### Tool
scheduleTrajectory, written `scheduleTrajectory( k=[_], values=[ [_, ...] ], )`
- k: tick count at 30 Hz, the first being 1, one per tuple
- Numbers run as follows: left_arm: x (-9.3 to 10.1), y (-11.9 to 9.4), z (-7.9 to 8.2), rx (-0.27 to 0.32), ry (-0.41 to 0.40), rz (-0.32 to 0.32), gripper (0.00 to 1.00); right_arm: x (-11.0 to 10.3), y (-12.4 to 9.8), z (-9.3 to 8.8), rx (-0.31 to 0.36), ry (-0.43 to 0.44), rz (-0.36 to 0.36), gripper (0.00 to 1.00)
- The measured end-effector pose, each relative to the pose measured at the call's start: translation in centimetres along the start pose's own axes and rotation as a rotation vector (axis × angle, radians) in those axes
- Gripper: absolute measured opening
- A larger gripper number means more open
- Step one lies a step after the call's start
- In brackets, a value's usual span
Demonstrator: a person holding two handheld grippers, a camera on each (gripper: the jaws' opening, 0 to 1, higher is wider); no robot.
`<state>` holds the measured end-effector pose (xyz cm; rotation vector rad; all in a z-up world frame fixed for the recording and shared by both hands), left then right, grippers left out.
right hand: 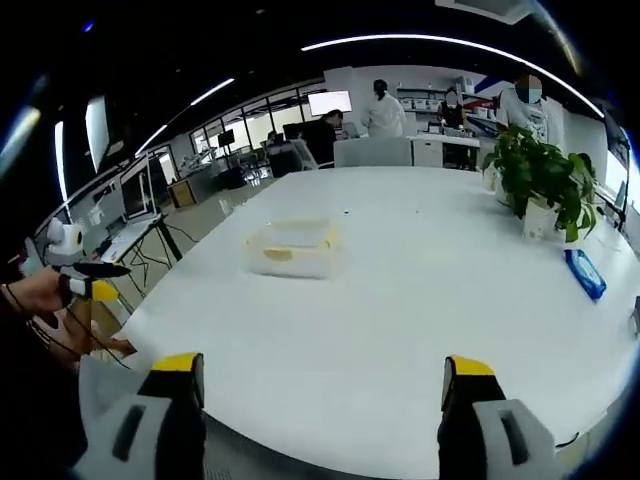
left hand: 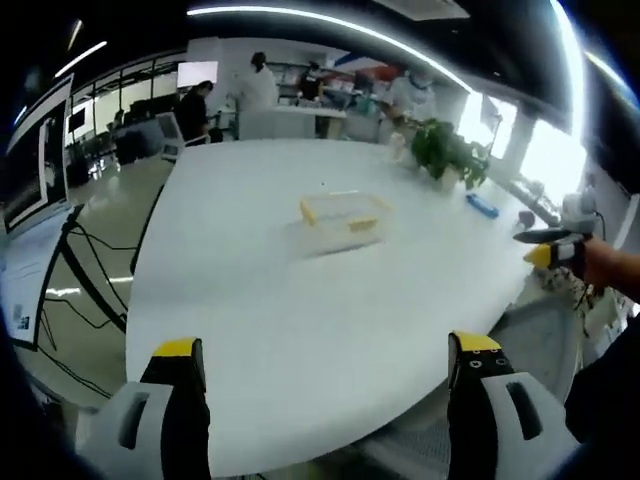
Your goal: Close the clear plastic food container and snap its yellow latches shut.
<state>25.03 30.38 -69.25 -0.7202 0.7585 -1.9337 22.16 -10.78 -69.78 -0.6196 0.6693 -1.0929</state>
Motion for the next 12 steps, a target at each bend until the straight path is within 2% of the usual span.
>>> scheduleTrajectory(
  k=[8, 12],
  values=[
    [-0.69, 0.15, -0.49, -0.011, -0.004, 0.016, 0.99, 0.47, -0.27, -0.03, -0.002, 0.01, -0.005, 1.0],
    [-0.81, 0.27, -0.16, 0.006, 0.012, 0.03, 0.99, 0.86, -0.59, -0.13, -0.002, 0.012, -0.011, 1.0]
  ],
)
Point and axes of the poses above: the point that each gripper's makers call its tool centre point, and the gripper's own axes: y roughly forward along the fingers, x roughly to its right, z roughly out of its top, the point moved 7 cm from there along -y, roughly backward along the fingers, and after that the axes turned 11 degrees about -x, right-handed, at the moved point
